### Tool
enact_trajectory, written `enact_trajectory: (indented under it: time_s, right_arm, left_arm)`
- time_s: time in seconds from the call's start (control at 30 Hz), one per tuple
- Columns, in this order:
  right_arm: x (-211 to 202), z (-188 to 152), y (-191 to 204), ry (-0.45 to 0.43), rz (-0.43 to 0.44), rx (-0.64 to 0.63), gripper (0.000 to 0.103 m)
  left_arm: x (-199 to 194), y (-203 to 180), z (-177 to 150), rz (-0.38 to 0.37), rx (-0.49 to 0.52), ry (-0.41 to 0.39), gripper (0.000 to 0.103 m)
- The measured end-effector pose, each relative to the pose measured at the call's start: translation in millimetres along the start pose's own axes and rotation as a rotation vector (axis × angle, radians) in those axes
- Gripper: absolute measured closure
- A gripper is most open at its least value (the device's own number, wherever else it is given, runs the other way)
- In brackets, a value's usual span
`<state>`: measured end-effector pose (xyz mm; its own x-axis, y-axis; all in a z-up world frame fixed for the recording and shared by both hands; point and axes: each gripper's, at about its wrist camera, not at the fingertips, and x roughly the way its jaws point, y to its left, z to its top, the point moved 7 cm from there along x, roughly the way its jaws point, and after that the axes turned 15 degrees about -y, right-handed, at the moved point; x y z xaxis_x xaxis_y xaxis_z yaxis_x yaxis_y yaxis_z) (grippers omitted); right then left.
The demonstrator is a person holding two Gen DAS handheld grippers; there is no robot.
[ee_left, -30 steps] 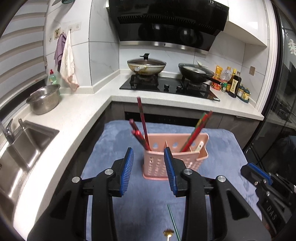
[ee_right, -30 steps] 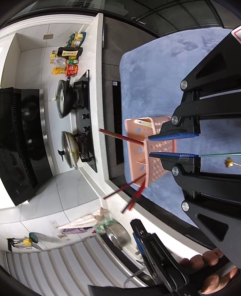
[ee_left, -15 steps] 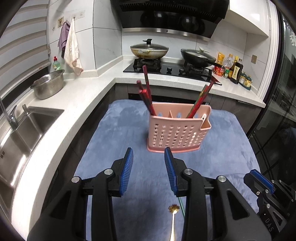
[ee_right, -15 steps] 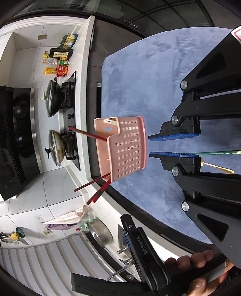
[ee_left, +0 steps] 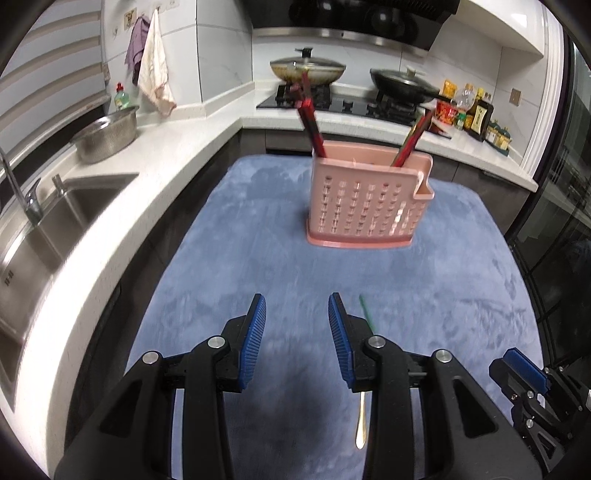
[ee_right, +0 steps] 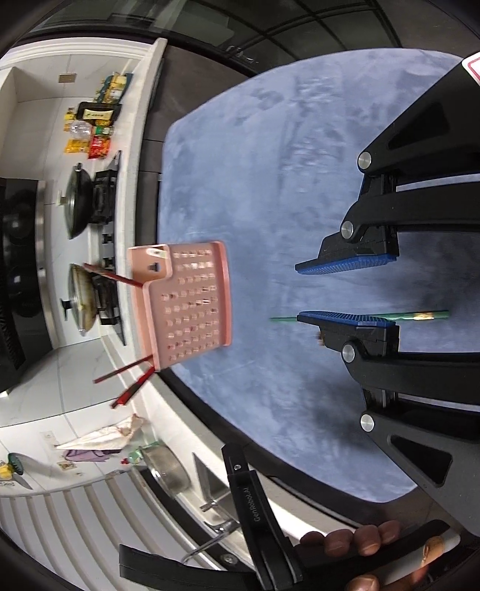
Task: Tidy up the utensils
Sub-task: 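Move both open grippers back to the green chopstick and gold spoon, then grasp the green chopstick with the right gripper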
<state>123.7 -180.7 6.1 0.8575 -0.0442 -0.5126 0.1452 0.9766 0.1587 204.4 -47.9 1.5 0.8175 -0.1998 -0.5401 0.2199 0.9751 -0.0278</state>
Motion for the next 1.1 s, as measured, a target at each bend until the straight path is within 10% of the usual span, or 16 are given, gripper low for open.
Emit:
enact_trajectory:
  time_s: [1.1]
  right_arm:
    - [30.9,-128.8,24.9,0.255,0.041,-0.055,0.082]
  left_arm:
    - [8.7,8.2,-127.3,0.014,0.021,0.219,0.061]
